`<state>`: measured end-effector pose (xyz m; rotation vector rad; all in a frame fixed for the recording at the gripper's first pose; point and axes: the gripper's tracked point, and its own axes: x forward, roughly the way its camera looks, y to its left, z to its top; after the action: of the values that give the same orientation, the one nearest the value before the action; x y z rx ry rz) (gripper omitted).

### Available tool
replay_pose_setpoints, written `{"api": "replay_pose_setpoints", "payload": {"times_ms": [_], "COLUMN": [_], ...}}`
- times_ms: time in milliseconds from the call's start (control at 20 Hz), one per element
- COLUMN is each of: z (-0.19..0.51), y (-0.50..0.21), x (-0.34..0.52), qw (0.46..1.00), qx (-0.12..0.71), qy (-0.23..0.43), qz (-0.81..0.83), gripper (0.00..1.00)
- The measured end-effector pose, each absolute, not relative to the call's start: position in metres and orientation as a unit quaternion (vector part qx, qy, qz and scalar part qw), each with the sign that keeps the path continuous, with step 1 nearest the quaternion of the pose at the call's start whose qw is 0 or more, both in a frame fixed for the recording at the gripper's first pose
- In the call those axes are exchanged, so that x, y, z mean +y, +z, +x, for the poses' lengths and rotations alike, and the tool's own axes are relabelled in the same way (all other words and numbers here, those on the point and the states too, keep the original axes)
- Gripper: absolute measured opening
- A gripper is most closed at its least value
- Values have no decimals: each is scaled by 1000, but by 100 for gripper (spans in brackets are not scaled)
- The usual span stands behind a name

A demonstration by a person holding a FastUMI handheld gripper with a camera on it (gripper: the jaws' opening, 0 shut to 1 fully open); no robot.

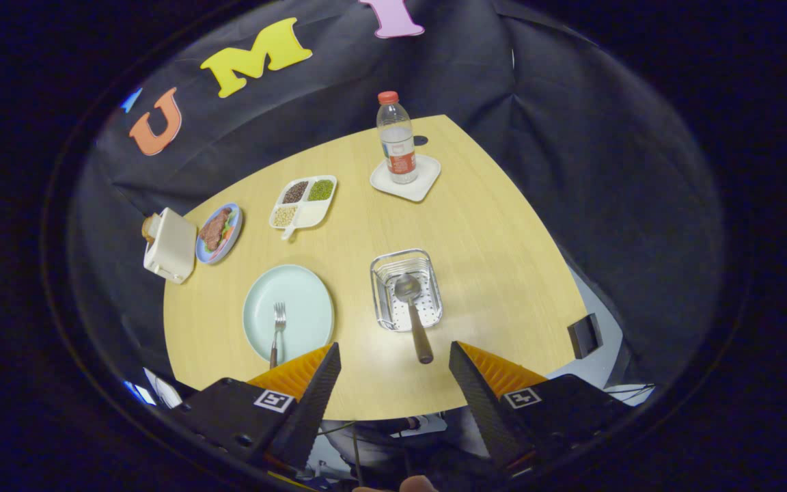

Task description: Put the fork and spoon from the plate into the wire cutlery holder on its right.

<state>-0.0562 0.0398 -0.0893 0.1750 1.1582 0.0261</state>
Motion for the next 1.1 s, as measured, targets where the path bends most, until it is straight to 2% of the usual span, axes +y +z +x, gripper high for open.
{"api": "replay_pose_setpoints", "payload": {"times_ms": [550,1100], "z": [-107,-128], "y": [-123,-197], "x": [173,250], "qw": [820,794], "qx": [565,601], "qy": [81,81], "qz": [44,43], "gripper": [96,94]}}
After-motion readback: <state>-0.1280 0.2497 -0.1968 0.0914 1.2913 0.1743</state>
